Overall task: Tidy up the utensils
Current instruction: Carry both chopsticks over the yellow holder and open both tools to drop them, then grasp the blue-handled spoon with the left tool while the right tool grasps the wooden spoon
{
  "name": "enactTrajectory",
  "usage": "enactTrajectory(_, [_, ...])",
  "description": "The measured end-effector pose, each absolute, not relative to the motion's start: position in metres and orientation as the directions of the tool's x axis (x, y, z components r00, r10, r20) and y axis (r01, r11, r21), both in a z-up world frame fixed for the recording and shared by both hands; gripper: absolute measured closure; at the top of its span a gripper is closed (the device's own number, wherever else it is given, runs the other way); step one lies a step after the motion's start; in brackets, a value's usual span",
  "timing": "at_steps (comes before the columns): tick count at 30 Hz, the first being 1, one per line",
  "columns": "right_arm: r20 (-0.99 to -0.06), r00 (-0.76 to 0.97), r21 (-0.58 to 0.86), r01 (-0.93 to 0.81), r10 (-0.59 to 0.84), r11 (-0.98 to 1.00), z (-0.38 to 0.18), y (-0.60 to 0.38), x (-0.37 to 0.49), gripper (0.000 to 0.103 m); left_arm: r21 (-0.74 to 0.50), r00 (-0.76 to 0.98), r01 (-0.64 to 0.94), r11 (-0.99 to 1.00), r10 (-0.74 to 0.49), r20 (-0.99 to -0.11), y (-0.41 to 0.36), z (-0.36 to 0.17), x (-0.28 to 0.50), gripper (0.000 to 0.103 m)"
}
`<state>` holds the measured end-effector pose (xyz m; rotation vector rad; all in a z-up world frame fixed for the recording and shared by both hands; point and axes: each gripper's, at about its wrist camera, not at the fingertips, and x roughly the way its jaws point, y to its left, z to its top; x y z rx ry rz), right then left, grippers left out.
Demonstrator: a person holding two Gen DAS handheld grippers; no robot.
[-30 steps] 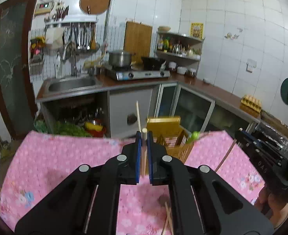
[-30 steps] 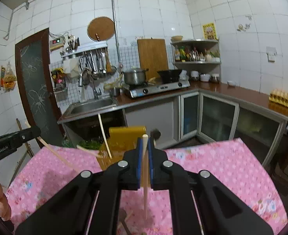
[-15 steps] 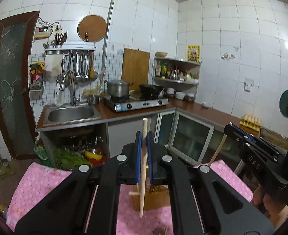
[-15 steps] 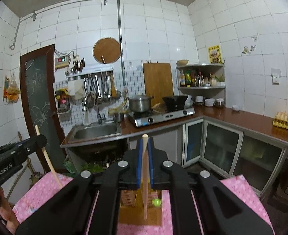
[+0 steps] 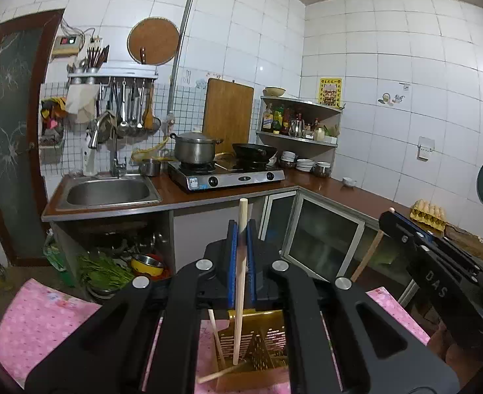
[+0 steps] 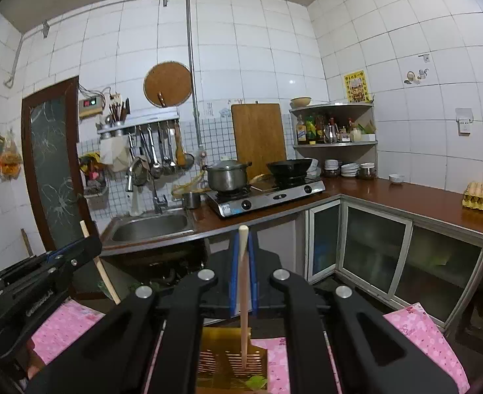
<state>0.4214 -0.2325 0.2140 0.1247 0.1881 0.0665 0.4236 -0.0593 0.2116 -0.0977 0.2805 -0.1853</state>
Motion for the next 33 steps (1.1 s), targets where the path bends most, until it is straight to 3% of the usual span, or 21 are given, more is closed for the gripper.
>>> enactTrajectory(10, [-0.284, 0.955, 0.082, -0.062, 0.083, 0.995, 0.159, -0.232, 0.448, 0.097, -0.131, 0.913, 0.202, 0.971, -0.235, -0.332, -0.061, 0.151, 0.457, 0.099])
enactTrajectory(18, [-0.398, 0.912, 0.087, -0.067, 0.096, 0.994, 0.119, -0.236, 0.459, 0.097, -0.096, 0.879, 0.207, 0.974, -0.228, -0.418, -0.063, 0.109, 0.460, 0.099])
enactTrajectory(25, [-0.445, 0.889, 0.090, -0.079, 0.111, 0.993, 0.104, -0.236, 0.458, 0.096, -0.088, 0.858, 0.182, 0.979, -0.201, -0.473, -0.056, 0.091, 0.459, 0.098])
enactTrajectory(27, [-0.452, 0.884, 0.094, -0.081, 0.115, 0.992, 0.105, -0.236, 0.454, 0.094, -0.098, 0.853, 0.183, 0.978, -0.208, -0.480, -0.053, 0.094, 0.455, 0.093])
enactTrajectory(28, [-0.452, 0.884, 0.096, -0.079, 0.114, 0.992, 0.107, -0.237, 0.453, 0.081, -0.104, 0.854, 0.182, 0.978, -0.210, -0.476, -0.050, 0.097, 0.451, 0.081])
enactTrajectory(29, [-0.446, 0.888, 0.107, -0.075, 0.115, 0.991, 0.110, -0.239, 0.448, 0.068, -0.108, 0.858, 0.180, 0.978, -0.210, -0.469, -0.048, 0.101, 0.446, 0.063])
enactTrajectory(30, [-0.436, 0.893, 0.115, -0.070, 0.114, 0.991, 0.114, -0.241, 0.444, 0.045, -0.113, 0.866, 0.174, 0.978, -0.206, -0.455, -0.044, 0.108, 0.439, 0.053])
enactTrajectory(31, [-0.424, 0.899, 0.120, -0.066, 0.112, 0.991, 0.118, -0.243, 0.438, 0.043, -0.113, 0.874, 0.168, 0.979, -0.201, -0.443, -0.041, 0.113, 0.433, 0.037])
enactTrajectory(33, [-0.426, 0.900, 0.105, -0.057, 0.096, 0.993, 0.126, -0.244, 0.429, 0.043, -0.102, 0.887, 0.155, 0.983, -0.184, -0.423, -0.035, 0.125, 0.418, 0.030])
